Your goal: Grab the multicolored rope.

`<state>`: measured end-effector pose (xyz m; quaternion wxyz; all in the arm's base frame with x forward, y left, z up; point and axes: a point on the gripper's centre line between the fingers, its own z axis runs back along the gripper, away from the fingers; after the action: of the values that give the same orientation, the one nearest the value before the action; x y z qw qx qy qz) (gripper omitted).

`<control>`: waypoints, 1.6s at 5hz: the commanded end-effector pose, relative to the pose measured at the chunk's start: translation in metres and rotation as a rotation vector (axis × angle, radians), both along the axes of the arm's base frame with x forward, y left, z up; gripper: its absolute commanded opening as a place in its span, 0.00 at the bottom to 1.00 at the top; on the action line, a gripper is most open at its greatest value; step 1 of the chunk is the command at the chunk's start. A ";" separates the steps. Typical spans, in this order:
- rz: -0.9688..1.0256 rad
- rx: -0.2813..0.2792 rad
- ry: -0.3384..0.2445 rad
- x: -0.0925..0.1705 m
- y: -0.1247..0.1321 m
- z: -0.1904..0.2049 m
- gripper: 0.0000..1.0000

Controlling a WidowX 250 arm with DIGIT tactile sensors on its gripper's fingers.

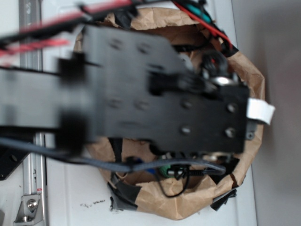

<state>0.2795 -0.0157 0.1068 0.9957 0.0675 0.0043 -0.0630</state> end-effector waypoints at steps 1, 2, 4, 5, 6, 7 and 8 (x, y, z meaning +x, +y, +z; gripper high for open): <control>-0.111 -0.057 0.024 -0.015 0.009 -0.047 1.00; -0.173 -0.091 0.017 -0.021 -0.009 -0.062 1.00; -0.219 -0.116 0.087 -0.017 -0.049 -0.090 1.00; -0.188 -0.106 0.113 -0.017 -0.051 -0.101 0.00; -0.160 -0.112 0.102 -0.013 -0.042 -0.098 0.00; -0.105 -0.122 0.099 -0.007 -0.025 -0.091 0.00; -0.055 -0.090 0.050 -0.002 -0.007 -0.070 0.00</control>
<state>0.2697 -0.0270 0.0227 0.9922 0.0191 0.0593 -0.1083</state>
